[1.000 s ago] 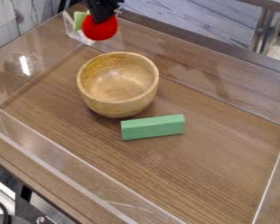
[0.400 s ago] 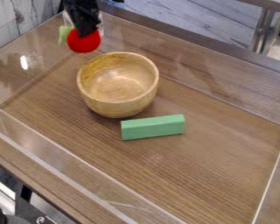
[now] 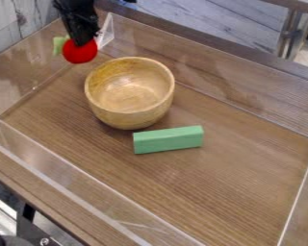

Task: Move the red fruit to the left

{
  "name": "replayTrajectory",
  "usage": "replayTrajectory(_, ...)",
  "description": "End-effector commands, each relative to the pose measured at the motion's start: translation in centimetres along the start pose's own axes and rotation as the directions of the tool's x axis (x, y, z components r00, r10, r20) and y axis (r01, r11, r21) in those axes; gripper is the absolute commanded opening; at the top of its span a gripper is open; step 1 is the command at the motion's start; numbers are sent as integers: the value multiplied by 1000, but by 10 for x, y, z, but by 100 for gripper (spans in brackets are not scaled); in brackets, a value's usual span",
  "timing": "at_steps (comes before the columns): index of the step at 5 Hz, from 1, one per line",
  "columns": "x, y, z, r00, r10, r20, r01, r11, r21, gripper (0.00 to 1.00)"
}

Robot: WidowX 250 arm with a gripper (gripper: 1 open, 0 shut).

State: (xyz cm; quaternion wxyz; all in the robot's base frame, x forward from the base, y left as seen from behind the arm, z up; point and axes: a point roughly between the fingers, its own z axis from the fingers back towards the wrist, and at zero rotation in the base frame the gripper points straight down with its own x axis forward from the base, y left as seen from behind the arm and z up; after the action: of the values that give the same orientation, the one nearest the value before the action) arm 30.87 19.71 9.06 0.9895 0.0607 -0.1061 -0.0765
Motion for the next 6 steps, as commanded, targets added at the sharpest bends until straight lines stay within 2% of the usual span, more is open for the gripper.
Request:
replayTrajectory(1,8,19,-3,999,3,40,-4,1000,23,0)
replayTrajectory(2,8,21,-19,999,0,40,0,1000,7,0)
replayTrajectory(4,23,3,-11,998,-28,54,31,998,-47,0)
replayTrajectory(5,29,19,-21,998,23,50,-20,998,-62,0)
replayTrajectory(6,35,24,-30,996,74,42,-71,994,-78,0)
